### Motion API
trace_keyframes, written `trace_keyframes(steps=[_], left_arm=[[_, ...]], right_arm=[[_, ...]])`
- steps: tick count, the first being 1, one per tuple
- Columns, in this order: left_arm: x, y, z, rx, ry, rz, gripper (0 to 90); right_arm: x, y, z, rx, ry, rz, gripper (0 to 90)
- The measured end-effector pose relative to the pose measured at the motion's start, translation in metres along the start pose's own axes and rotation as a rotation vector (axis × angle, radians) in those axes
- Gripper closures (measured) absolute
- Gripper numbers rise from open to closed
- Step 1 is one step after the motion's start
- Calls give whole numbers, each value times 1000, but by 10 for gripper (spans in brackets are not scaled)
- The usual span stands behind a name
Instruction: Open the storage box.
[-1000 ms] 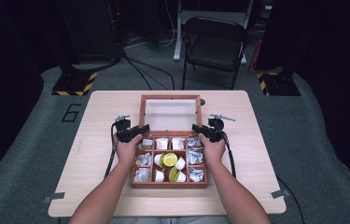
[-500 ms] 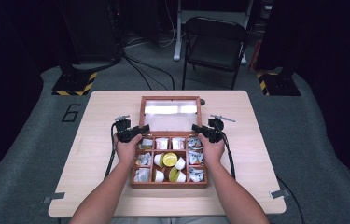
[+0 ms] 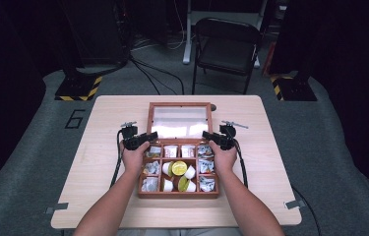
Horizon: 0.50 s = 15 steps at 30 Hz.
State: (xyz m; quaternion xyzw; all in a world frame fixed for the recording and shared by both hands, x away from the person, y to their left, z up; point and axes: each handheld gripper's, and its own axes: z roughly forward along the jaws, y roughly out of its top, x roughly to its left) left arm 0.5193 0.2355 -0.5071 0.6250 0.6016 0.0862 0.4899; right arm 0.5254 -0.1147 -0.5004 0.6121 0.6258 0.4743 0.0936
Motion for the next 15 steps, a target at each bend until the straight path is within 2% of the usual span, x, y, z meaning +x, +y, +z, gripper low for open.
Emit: trace_keyframes(steps=[7,15], left_arm=[[2,0,1,8,-9,-26,461],[3,-1,2,14,-14,-36,459]], right_arm=[[-2,0,1,12,7,22,499],[-3,0,2,24,13,42,498]])
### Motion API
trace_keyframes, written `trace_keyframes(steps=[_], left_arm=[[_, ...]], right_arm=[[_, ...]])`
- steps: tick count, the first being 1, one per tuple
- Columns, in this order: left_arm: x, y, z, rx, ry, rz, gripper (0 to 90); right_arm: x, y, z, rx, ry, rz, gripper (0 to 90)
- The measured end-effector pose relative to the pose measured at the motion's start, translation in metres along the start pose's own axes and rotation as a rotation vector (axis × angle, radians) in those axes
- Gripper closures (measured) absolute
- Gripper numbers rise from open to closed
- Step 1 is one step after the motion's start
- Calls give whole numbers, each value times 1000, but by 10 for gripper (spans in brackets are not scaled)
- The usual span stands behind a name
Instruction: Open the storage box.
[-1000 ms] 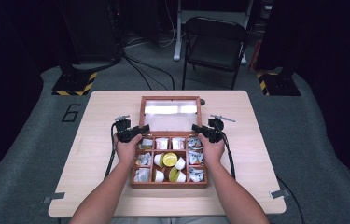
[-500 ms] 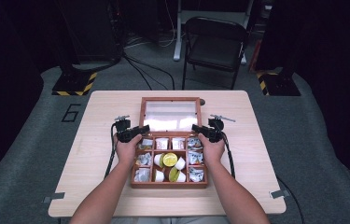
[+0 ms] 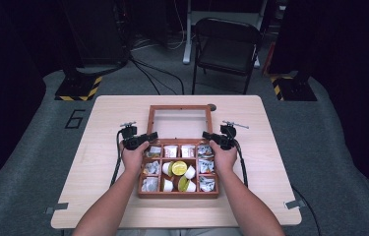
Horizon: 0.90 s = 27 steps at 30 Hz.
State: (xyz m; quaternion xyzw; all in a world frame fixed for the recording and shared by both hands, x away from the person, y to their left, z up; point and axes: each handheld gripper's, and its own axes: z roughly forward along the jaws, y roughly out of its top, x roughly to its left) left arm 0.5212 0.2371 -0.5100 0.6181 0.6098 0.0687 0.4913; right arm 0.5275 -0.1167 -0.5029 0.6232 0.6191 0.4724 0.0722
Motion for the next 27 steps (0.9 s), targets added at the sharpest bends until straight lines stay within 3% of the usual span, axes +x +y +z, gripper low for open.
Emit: trace_keyframes(steps=[27], left_arm=[[3,0,1,23,-10,-19,454]], right_arm=[[-2,1,1,31,6,42,498]])
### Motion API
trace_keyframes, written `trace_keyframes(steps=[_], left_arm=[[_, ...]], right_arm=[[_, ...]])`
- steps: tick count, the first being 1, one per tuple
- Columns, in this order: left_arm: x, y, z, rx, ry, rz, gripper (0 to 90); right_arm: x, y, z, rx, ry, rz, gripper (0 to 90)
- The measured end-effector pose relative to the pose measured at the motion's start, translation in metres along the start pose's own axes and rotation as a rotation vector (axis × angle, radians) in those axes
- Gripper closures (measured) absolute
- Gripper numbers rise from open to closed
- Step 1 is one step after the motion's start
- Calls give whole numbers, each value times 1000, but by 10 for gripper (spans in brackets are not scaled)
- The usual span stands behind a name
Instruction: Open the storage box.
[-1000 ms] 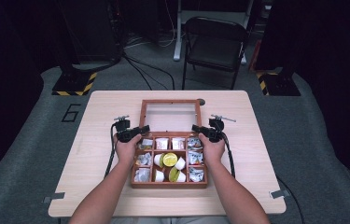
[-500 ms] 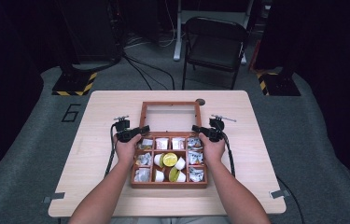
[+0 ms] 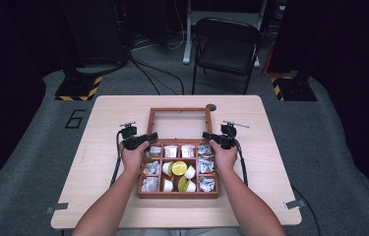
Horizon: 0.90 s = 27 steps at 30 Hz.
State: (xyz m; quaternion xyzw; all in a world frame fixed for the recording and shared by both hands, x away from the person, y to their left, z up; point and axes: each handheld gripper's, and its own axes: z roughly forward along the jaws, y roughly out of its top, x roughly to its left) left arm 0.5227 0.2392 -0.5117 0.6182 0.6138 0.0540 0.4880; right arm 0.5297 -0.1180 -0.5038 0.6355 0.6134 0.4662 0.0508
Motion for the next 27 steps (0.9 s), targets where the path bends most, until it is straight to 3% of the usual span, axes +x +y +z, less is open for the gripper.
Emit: trace_keyframes(steps=[27], left_arm=[[4,0,2,25,-18,-52,447]], right_arm=[[-5,0,2,27,10,39,487]])
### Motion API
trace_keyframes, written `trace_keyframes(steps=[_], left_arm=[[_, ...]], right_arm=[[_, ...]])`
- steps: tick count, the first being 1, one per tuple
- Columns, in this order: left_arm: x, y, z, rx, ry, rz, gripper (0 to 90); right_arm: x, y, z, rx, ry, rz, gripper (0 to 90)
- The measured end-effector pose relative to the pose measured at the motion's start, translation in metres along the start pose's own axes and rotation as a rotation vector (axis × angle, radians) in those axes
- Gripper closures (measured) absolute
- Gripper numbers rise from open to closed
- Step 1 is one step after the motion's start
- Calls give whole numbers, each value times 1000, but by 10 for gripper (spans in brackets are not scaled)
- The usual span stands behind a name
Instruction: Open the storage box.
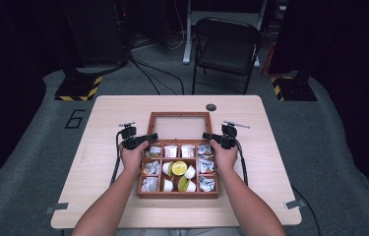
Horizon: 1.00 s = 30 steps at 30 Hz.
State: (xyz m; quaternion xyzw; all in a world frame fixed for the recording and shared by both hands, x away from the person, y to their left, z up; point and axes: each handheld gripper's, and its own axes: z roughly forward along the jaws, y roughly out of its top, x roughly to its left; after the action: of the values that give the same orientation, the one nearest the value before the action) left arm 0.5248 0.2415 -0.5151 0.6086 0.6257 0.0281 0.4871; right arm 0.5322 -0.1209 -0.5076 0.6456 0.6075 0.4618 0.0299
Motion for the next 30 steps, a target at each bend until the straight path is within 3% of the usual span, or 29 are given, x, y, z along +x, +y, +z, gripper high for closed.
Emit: trace_keyframes(steps=[10,13,16,19,24,25,27,28,30], left_arm=[[-3,3,-9,-13,22,23,393],[-6,4,-17,-13,22,43,389],[-11,6,-26,-21,28,81,389],[-16,7,-37,-39,27,107,390],[-27,3,-53,-32,-7,138,389],[-28,2,-57,-26,-12,153,389],[-32,-1,-62,-35,-24,147,389],[-31,-2,-65,-28,-28,177,390],[-33,-8,-72,-34,-30,183,389]], right_arm=[[4,-1,-7,-22,-29,-19,440],[4,0,-15,-50,-52,-65,440],[9,1,-26,-73,-43,-103,437],[20,-1,-37,-84,-30,-180,415],[46,-10,-51,-46,-9,-342,396],[51,-13,-53,-40,-9,-369,397],[61,-19,-58,-38,-6,-438,420],[66,-23,-60,-37,2,-463,432],[73,-29,-62,-43,15,-518,445]])
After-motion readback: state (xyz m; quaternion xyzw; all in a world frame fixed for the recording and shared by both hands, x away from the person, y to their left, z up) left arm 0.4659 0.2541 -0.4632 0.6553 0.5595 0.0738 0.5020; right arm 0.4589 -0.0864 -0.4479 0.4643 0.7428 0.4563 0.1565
